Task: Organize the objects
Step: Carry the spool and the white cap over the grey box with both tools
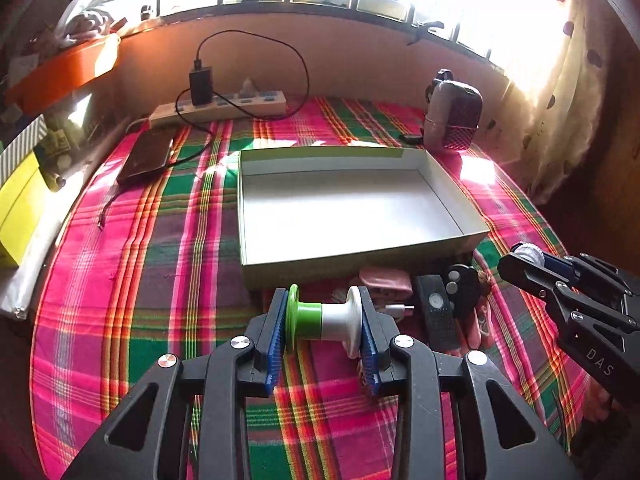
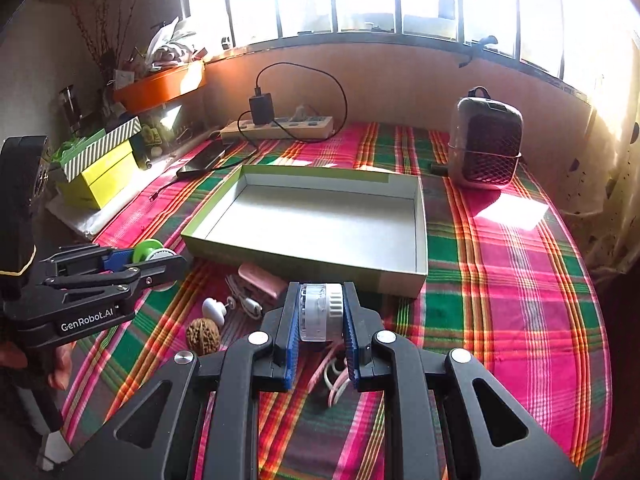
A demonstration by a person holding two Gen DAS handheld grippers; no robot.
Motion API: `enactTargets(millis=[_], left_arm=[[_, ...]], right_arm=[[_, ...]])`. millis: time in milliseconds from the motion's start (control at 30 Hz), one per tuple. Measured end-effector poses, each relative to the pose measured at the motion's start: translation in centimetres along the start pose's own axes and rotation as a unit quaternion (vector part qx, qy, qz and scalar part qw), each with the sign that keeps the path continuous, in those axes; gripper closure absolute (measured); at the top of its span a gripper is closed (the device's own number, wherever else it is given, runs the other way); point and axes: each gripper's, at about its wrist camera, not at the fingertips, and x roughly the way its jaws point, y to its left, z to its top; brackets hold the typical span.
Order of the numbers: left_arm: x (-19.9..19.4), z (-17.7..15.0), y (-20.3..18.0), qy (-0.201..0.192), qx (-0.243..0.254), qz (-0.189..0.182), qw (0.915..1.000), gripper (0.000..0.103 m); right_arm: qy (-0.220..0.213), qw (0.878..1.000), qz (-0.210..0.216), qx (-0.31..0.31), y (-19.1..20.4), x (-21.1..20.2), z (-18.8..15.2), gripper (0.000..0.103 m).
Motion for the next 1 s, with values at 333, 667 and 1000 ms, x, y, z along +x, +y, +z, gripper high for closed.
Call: enactTargets(millis=[333,667,1000], left_arm=[[3.0,4.6,0.1,-0.001,0.009,0.005,0.9999,0.073],[7.6,8.1,0.9,0.022,-0.002,0.012,0.9997,0.073],[11.9,9.4,1.7,0.045,-0.016,0.024,0.9986,0.073]], right_arm=[[0.006,1.0,-0.005,-0.004,-1.6,3.6,4.2,0.083],[0.031,1.0,-0.004,0.0,-3.0,9.2,7.8,0.083],[0.074,0.997,-0.007,0.001,-3.6,14.8,9.1,0.083]])
